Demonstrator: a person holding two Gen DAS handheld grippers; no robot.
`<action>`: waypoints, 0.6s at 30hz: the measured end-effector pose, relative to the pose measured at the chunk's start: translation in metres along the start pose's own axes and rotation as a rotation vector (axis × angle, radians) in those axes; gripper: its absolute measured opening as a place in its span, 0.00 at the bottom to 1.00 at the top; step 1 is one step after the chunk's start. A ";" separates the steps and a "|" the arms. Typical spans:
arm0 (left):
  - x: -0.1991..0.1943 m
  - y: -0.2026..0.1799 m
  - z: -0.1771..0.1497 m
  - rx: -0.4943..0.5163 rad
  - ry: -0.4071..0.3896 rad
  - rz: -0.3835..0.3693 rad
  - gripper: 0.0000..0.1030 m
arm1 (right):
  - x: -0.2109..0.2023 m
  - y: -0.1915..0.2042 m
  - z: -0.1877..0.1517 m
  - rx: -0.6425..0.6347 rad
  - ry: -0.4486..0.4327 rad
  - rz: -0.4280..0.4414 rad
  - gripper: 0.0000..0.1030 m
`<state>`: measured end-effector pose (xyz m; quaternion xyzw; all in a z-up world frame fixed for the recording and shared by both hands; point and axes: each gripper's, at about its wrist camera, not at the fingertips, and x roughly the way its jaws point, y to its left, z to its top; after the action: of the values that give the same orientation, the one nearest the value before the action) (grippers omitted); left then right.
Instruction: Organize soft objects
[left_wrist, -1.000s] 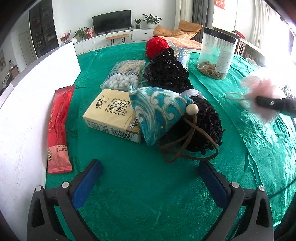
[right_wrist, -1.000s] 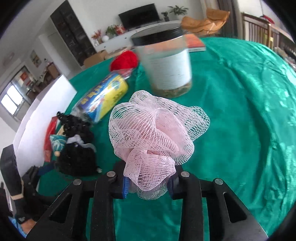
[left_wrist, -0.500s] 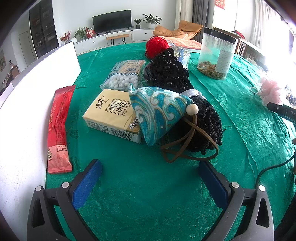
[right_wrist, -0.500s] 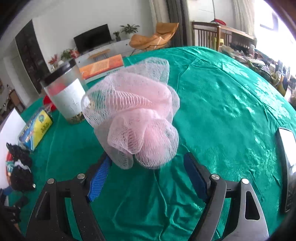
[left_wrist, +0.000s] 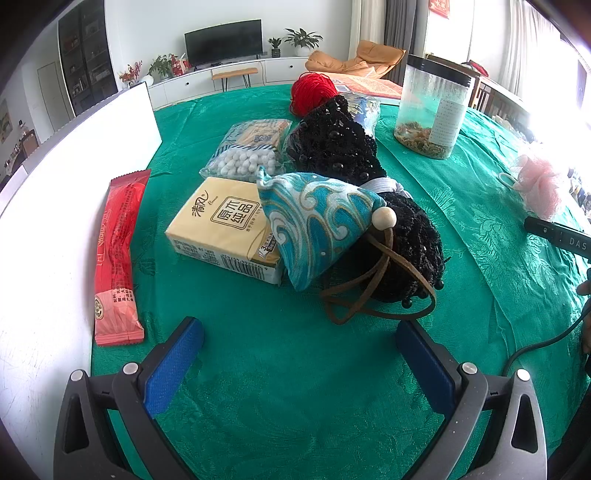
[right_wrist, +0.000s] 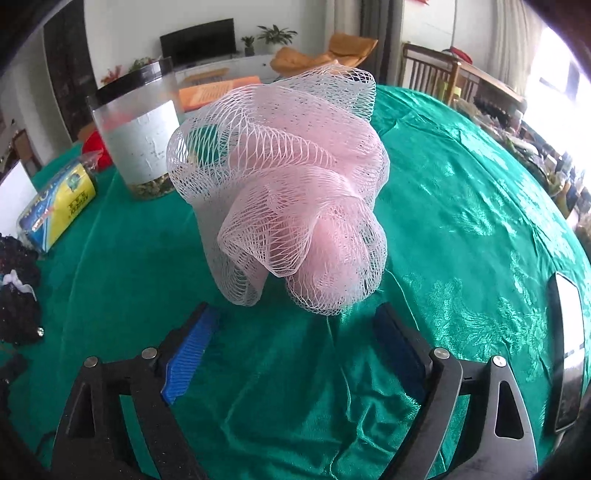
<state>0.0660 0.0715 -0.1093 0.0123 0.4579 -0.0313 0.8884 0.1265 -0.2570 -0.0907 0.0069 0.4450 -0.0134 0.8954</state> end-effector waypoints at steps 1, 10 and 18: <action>0.000 0.000 0.000 0.000 0.000 0.000 1.00 | 0.000 -0.001 0.001 0.000 0.000 0.000 0.87; 0.000 0.000 0.000 0.000 0.000 0.000 1.00 | 0.000 -0.002 0.001 0.000 0.000 0.000 0.88; 0.000 0.000 0.000 0.000 -0.001 0.000 1.00 | 0.000 -0.002 0.001 0.000 0.000 0.000 0.88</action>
<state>0.0660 0.0716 -0.1093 0.0122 0.4576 -0.0311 0.8885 0.1274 -0.2586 -0.0904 0.0070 0.4451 -0.0133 0.8954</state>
